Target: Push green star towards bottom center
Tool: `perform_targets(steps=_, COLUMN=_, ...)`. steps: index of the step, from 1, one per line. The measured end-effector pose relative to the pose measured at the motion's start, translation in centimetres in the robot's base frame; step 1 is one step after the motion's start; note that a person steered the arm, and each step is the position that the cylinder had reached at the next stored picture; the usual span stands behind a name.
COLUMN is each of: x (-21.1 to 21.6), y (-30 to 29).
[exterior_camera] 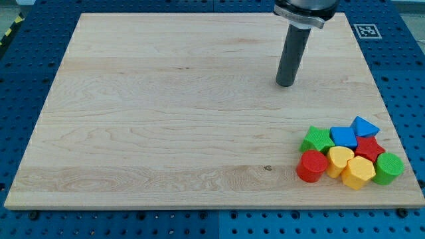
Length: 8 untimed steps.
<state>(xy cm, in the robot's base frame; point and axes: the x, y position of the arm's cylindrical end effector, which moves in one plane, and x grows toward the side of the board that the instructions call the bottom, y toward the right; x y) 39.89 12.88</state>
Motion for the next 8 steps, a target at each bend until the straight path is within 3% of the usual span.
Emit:
perform_targets(steps=2, x=0.0, y=0.8)
perform_targets(steps=3, x=0.4, y=7.7)
perform_targets(steps=4, x=2.9, y=14.2)
perform_targets(steps=6, x=13.6, y=14.9)
perform_targets(steps=7, x=17.0, y=14.9)
perform_targets(steps=8, x=17.2, y=14.9)
